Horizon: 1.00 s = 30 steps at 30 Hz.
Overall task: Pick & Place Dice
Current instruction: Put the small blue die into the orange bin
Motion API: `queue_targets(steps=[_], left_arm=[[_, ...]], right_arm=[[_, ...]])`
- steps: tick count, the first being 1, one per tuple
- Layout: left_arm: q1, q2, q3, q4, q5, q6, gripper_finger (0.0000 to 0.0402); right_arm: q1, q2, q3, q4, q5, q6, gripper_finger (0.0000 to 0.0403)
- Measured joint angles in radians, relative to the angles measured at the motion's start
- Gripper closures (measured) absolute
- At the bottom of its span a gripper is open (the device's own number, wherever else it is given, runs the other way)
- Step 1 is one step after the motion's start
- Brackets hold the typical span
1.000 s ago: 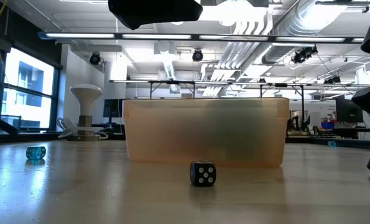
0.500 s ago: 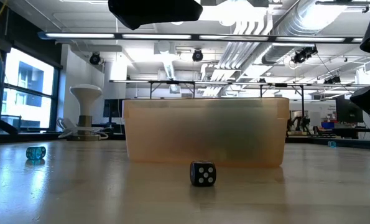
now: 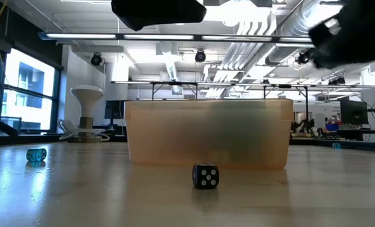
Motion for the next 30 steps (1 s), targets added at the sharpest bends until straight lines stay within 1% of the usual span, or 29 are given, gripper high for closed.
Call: queue_targets(steps=[4,6,8,12,14,18,21,24,30], left_arm=[[0.000,0.000,0.000,0.000,0.000,0.000,0.0002],[0.000,0.000,0.000,0.000,0.000,0.000,0.0002],[0.000,0.000,0.000,0.000,0.000,0.000,0.0002],[0.000,0.000,0.000,0.000,0.000,0.000,0.0002],[0.000,0.000,0.000,-0.001,0.000,0.000,0.0002],[0.000,0.000,-0.003,-0.005,0.000,0.000,0.0002],[0.000,0.001,-0.004,-0.008,0.000,0.000,0.0002],[0.000,0.001,-0.004,-0.009,0.000,-0.001,0.0002],[0.000,0.001,-0.004,-0.008,0.000,-0.007,0.0002]], right_arm=[[-0.067,-0.005,0.001,0.058,0.004,-0.102,0.0363],[-0.109,-0.005,0.000,0.065,-0.025,-0.124,0.0365],[-0.158,-0.005,0.001,0.054,-0.061,-0.115,0.0365],[-0.231,-0.005,0.001,0.037,-0.060,-0.092,0.0360],[-0.249,-0.005,0.001,0.032,-0.069,-0.091,0.0358],[-0.274,-0.005,0.001,-0.010,-0.136,-0.032,0.0357],[-0.282,-0.006,0.001,-0.024,-0.143,0.010,0.0352],[-0.281,-0.006,0.002,-0.025,-0.133,0.012,0.0329],[-0.281,-0.007,0.002,-0.025,-0.108,0.010,0.0250]])
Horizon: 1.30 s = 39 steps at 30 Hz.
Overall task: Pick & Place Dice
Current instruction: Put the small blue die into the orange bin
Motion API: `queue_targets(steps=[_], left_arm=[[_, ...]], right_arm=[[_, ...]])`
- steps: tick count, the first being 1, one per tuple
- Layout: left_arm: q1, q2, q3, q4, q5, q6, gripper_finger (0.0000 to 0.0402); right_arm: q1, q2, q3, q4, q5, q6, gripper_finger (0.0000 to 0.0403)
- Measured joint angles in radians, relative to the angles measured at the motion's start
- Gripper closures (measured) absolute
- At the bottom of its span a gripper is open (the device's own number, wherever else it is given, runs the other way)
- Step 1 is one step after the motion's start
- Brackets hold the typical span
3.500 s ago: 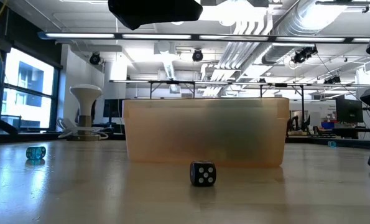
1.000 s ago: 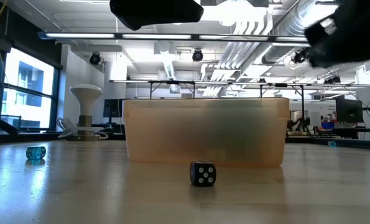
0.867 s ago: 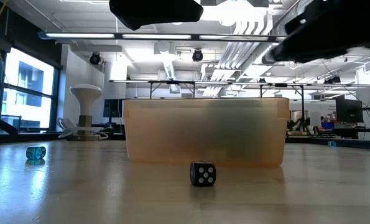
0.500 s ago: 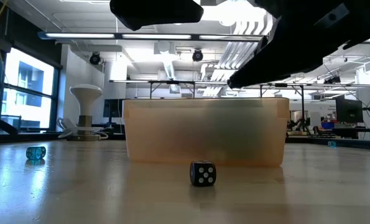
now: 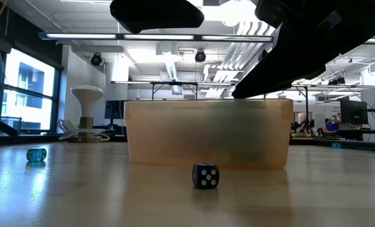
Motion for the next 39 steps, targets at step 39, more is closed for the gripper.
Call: queue_targets(steps=[39], left_arm=[[-0.016,0.000,0.000,-0.032,0.015,-0.123,0.0002]], right_arm=[[0.364,-0.262,0.002,-0.311,0.071,0.325,0.0174]])
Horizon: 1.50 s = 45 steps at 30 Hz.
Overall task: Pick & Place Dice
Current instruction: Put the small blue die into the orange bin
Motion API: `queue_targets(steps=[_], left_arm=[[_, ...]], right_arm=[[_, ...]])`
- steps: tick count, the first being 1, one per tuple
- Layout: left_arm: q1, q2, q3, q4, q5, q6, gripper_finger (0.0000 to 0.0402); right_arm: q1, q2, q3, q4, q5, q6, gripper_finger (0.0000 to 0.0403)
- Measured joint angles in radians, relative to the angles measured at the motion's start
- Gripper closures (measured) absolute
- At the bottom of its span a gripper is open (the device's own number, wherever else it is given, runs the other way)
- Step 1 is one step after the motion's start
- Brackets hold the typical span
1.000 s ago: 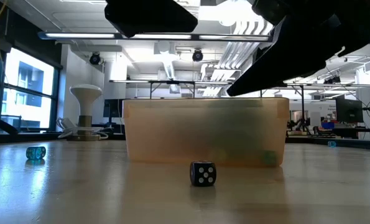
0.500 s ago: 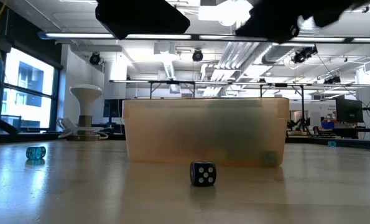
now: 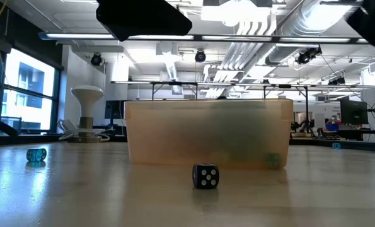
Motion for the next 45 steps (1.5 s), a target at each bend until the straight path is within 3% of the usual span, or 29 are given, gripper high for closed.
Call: queue_targets(steps=[10,13,18,23,27,38,45], left_arm=[[0.024,0.000,0.000,0.002,0.000,0.001,0.0002],[0.031,0.000,0.000,0.002,-0.001,0.001,0.0002],[0.041,0.000,0.000,0.002,-0.001,0.001,0.0002],[0.051,0.000,0.000,0.001,-0.004,0.005,0.0002],[0.050,0.000,0.000,-0.002,-0.003,0.013,0.0002],[0.046,0.005,0.000,-0.005,0.000,-0.004,0.0002],[0.033,0.006,0.000,-0.006,0.000,-0.012,0.0002]], right_arm=[[-0.030,-0.002,-0.001,-0.763,0.013,0.919,0.0174],[-0.080,-0.002,-0.001,-0.973,0.012,1.065,0.0174],[-0.194,-0.002,-0.001,-1.215,0.031,1.167,0.0174],[-0.336,-0.001,-0.001,-1.345,0.035,1.138,0.0174],[-0.470,-0.020,-0.001,-1.340,0.034,0.983,0.0174],[-0.889,-0.060,-0.001,-1.118,0.025,0.505,0.0174],[-1.204,-0.061,-0.001,-1.049,-0.069,0.219,0.0174]])
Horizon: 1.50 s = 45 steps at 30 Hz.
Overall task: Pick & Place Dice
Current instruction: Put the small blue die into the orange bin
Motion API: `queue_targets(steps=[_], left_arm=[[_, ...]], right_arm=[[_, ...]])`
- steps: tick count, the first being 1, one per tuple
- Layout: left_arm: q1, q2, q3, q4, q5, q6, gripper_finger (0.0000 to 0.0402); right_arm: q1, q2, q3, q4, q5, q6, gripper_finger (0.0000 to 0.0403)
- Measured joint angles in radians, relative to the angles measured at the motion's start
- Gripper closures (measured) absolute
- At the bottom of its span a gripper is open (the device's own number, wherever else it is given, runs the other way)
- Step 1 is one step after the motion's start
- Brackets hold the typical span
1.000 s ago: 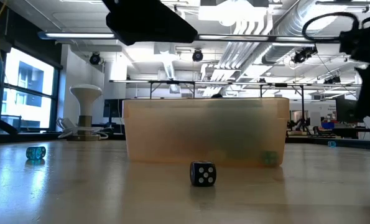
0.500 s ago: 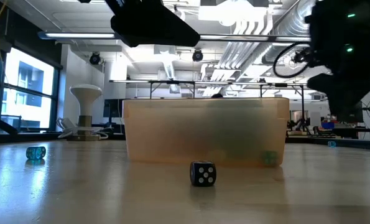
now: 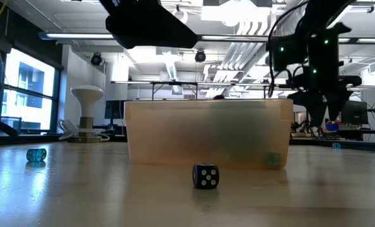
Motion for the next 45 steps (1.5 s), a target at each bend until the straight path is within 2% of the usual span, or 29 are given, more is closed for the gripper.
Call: queue_targets(steps=[6,13,21,27,36,45], left_arm=[[-0.007,0.000,0.000,0.000,0.000,-0.002,0.0002],[-0.018,0.000,0.000,0.000,-0.001,-0.002,0.0002],[-0.043,0.001,0.000,-0.001,-0.001,-0.002,0.0002],[-0.053,0.001,-0.001,-0.001,-0.001,-0.002,0.0002],[-0.054,0.001,-0.001,-0.002,-0.001,-0.002,0.0002],[-0.054,0.002,-0.002,-0.009,-0.002,-0.002,0.0002]], right_arm=[[-0.217,0.000,0.000,0.040,-0.105,-0.142,0.0174],[-0.356,0.000,0.000,0.088,-0.140,-0.103,0.0174],[-0.412,0.032,0.000,0.124,-0.211,-0.070,0.0174],[-0.445,0.094,0.000,0.116,-0.212,-0.030,0.0174],[-0.489,0.159,0.000,0.137,-0.080,0.010,0.0174],[-0.533,0.199,0.000,0.204,-0.076,0.009,0.0174]])
